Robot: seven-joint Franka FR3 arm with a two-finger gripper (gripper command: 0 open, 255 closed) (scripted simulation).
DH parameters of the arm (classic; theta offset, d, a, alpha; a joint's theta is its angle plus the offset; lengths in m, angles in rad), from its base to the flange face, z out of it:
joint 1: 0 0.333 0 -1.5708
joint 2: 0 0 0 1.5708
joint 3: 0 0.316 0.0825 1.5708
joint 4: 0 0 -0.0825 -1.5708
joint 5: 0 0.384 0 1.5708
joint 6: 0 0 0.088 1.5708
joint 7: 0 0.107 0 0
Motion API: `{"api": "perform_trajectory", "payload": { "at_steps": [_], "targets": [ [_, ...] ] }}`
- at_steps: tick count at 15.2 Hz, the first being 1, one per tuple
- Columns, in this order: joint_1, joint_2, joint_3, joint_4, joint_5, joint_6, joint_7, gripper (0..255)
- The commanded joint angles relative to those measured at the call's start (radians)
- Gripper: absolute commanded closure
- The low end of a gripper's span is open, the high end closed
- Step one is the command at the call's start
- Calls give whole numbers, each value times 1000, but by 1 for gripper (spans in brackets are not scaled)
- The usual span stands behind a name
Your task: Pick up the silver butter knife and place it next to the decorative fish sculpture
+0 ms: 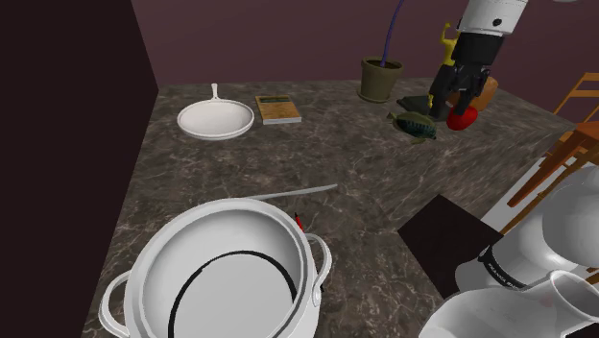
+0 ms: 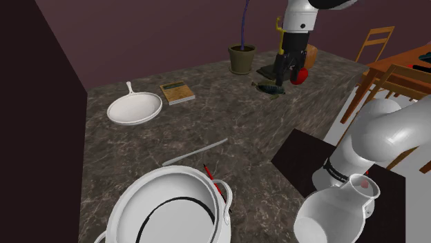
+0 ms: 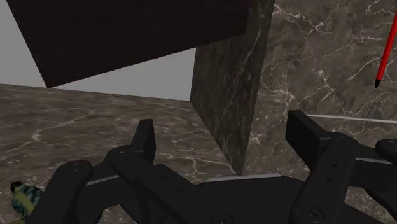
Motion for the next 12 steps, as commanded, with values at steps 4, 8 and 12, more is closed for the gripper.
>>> {"api": "perform_trajectory", "payload": {
  "at_steps": [4,8,12],
  "targets": [
    [48,93,13,16,1,89,-82,0],
    [108,217,34,51,4,197,-186,0],
    [164,336,62,96,4,292,-285,0]
  ]
}}
